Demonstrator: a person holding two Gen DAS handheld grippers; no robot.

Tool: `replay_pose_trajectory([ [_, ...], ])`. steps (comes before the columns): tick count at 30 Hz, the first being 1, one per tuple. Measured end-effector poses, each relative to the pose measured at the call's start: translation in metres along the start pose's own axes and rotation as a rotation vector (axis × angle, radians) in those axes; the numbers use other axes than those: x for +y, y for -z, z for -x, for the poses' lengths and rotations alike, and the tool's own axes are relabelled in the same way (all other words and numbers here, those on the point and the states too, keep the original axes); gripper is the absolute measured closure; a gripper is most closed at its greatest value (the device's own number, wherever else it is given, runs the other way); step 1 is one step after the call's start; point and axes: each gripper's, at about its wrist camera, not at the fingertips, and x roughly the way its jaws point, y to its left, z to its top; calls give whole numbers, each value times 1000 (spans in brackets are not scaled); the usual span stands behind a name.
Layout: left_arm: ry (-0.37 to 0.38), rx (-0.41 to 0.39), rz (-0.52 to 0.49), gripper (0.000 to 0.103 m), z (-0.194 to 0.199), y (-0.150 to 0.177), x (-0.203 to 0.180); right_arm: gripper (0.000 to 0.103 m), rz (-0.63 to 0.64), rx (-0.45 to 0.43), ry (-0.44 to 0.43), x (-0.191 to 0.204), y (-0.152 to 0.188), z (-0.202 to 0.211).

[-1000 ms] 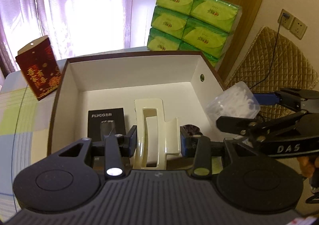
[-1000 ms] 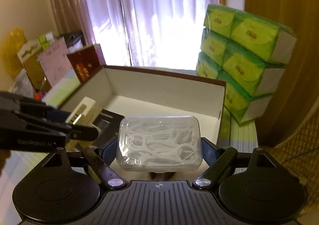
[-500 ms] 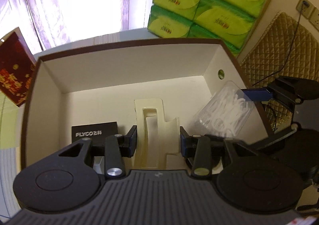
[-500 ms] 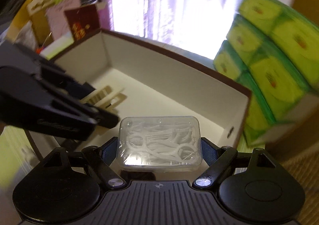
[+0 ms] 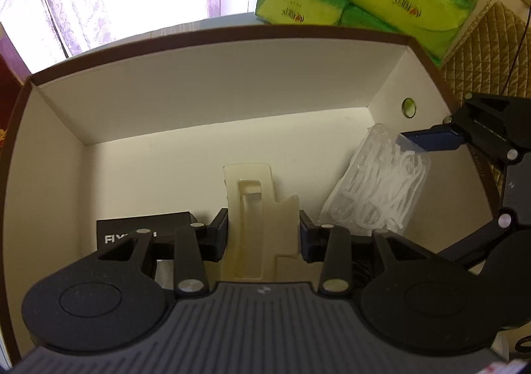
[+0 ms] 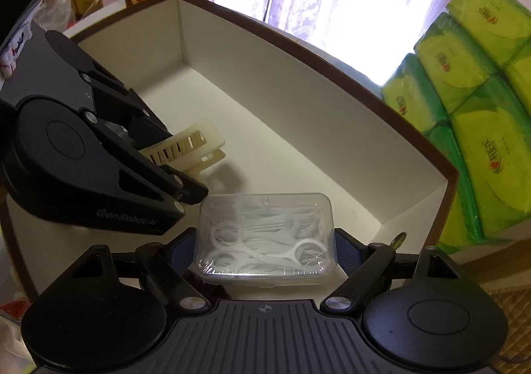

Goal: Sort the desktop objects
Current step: 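Carry the floss-pick case and cream holder with both tools into the cardboard box, then open both tools to release the floss case and cream holder inside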

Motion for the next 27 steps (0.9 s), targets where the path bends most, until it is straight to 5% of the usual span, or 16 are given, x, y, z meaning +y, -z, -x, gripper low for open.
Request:
replay_pose_trajectory([
  [19, -34, 15, -45, 61, -6, -2, -2, 20, 20, -17, -24, -3, -4, -3],
  [23, -50, 6, -64, 58, 2, 0, 2, 6, -10, -85, -34, -10, -2, 12],
  [27, -66, -11, -90, 48, 15, 4, 6, 2, -33, -126, -53, -10, 3, 32],
])
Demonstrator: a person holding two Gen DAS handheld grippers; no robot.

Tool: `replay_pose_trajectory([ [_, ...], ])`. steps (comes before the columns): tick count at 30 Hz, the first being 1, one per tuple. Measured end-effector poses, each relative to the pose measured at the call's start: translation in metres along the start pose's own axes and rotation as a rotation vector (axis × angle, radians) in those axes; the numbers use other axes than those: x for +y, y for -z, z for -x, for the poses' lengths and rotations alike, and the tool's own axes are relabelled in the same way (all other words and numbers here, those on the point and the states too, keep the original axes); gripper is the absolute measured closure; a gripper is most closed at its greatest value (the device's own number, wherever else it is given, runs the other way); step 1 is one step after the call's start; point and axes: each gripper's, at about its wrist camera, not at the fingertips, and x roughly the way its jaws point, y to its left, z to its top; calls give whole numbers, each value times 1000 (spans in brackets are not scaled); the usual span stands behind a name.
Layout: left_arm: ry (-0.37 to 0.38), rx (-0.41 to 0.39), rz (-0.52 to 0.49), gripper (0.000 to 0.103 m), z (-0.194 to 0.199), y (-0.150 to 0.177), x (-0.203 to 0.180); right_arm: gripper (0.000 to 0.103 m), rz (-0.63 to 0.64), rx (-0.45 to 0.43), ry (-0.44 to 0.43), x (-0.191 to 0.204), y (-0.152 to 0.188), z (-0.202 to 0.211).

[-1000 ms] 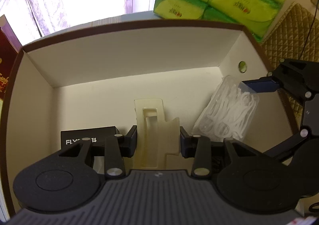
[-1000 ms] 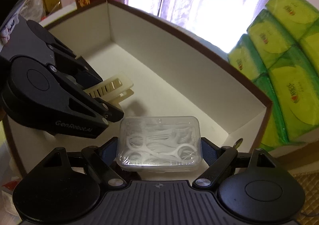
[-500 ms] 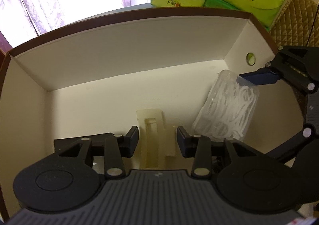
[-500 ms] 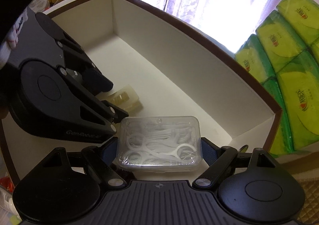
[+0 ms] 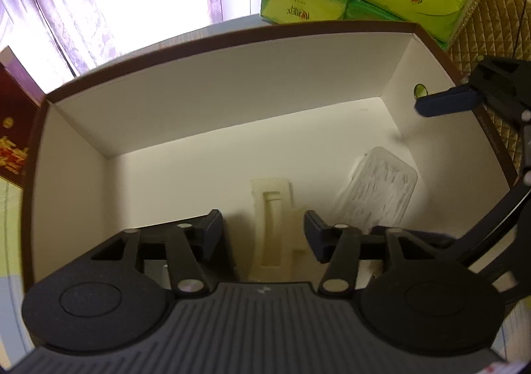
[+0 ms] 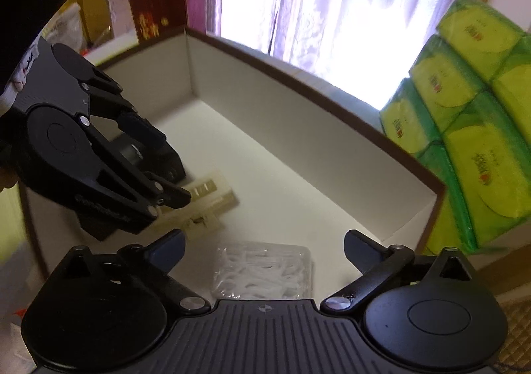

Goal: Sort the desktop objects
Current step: 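Open both tools to release the floss case and cream holder inside, then withdraw both tools from the box toward the remaining table items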

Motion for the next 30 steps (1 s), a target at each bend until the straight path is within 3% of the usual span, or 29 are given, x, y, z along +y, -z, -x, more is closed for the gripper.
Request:
replay_pose_trajectory([
  [5, -3, -27, -1, 36, 22, 9, 6, 2, -15, -33, -10, 14, 4, 20],
  [10, -19, -46, 21, 28, 42, 20, 5, 2, -116, -41, -6, 22, 12, 39],
  [21, -96, -92, 80, 21, 91, 55, -6, 2, -300, -91, 70, 44, 40, 76],
  [30, -167, -126, 116, 19, 128, 79, -13, 2, -347, -158, 102, 64, 48, 107],
])
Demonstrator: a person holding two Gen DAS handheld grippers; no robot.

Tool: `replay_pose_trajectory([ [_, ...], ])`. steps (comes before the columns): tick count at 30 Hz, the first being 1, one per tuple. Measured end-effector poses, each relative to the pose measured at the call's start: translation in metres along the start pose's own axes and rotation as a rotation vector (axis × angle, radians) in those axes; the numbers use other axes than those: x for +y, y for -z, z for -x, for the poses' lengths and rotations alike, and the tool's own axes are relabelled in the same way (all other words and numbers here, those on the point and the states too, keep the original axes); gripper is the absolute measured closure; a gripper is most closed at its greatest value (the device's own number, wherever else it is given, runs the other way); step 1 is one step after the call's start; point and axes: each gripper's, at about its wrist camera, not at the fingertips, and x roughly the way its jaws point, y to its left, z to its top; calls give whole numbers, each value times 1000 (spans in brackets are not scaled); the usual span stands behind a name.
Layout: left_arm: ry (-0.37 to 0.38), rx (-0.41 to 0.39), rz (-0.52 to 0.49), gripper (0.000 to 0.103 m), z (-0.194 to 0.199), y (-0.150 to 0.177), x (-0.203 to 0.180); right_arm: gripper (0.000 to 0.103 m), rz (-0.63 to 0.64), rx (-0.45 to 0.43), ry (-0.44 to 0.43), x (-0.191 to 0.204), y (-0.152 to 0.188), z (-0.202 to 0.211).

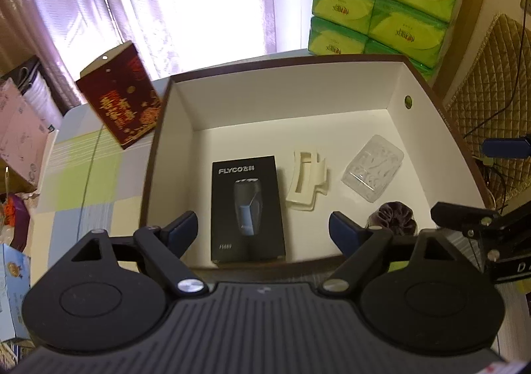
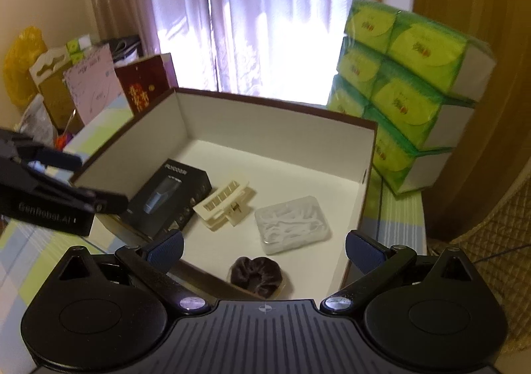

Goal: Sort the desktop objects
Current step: 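Withdraw both tools from the box toward the remaining table items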

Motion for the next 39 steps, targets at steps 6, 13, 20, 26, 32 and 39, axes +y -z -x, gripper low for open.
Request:
replay_pose_trajectory([
  [6, -30, -20, 30, 18, 29, 20, -2, 2, -48, -40, -23, 10, 13, 24],
  [13, -48, -31, 68, 18, 56, 47, -1, 2, -72, -61, -25, 21, 27, 46],
  [20, -61, -54, 88, 17, 83, 67, -3, 2, -73, -90, -19, 34, 39, 69],
  [26, -66, -74, 80, 17, 99, 77, -6, 2, -72, -93, -24, 50, 51, 83],
  [32, -34, -91, 56, 17, 112, 87, -8, 2, -84, -89, -17, 66, 61, 91],
  [39, -4, -86, 48, 17, 122, 101, 2, 2, -102, -71, -3, 82, 71, 97],
])
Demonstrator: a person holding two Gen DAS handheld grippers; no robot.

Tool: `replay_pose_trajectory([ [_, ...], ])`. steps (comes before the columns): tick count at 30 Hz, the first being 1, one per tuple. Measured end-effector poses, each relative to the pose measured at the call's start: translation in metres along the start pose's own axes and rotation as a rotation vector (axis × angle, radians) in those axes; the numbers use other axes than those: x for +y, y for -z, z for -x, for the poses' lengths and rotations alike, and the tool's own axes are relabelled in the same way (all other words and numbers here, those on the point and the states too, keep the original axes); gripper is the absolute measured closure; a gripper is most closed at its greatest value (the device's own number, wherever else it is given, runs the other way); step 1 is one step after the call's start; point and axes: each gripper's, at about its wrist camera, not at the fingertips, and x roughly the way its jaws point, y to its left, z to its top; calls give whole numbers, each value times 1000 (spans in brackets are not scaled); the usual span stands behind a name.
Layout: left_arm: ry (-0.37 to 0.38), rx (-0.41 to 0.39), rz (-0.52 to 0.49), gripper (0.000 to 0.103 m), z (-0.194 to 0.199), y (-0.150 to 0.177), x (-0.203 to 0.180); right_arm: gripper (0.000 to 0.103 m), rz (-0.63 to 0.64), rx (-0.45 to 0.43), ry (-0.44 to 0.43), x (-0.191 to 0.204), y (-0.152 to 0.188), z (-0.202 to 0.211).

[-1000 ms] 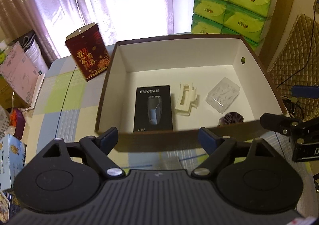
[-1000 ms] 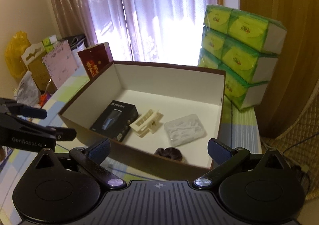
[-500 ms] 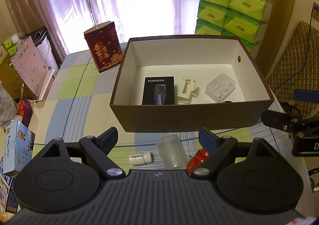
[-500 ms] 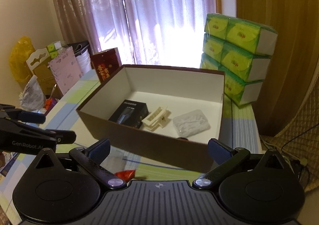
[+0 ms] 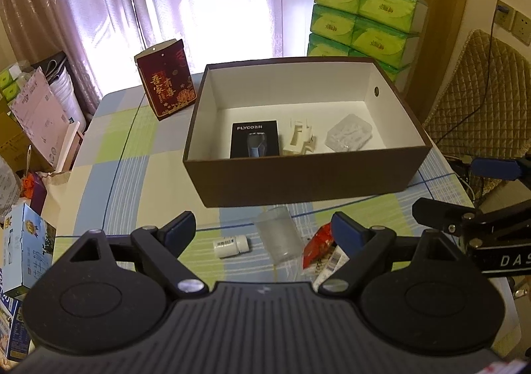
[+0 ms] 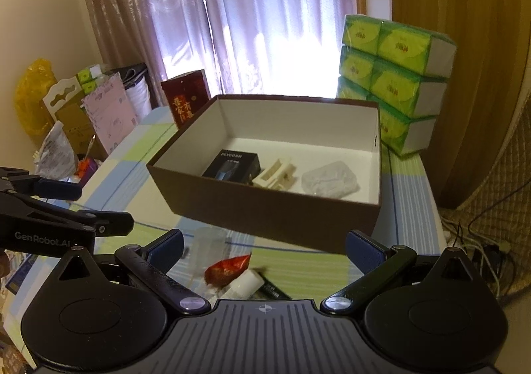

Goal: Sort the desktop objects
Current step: 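Withdraw both tools from the box toward the remaining table items, then grasp the white tube with the right tool while the left tool grasps the white pill bottle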

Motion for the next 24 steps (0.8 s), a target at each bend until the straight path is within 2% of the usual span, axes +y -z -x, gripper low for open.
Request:
replay_pose_trajectory([
  [14, 24, 37, -34, 16, 2, 35, 22, 2, -68, 74, 38, 9, 34, -5],
  [24, 21, 116, -1, 16, -13, 74, 52, 2, -118, 166, 39, 18, 66, -28],
])
